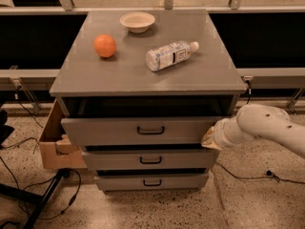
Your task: Close top drawer
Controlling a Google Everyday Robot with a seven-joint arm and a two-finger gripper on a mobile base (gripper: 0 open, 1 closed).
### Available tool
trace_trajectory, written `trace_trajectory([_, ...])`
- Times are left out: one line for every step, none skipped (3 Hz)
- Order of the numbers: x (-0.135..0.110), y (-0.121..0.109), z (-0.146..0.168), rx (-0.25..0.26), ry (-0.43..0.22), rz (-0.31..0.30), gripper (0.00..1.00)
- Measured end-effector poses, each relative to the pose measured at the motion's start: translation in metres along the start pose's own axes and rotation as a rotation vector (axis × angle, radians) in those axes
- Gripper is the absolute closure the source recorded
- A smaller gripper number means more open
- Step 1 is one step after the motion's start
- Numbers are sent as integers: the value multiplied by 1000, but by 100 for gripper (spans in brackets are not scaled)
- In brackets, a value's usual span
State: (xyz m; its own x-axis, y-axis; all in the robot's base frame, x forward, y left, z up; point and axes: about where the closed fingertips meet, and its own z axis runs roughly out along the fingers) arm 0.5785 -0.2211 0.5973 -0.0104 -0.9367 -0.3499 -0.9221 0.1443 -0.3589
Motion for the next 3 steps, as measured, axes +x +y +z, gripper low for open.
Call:
trace_trajectory([5, 21, -17, -11, 31, 0, 100])
trace_trajectory([8, 56, -50, 12, 54, 9, 100])
trace_trajectory([8, 79, -80, 27, 77, -4, 100])
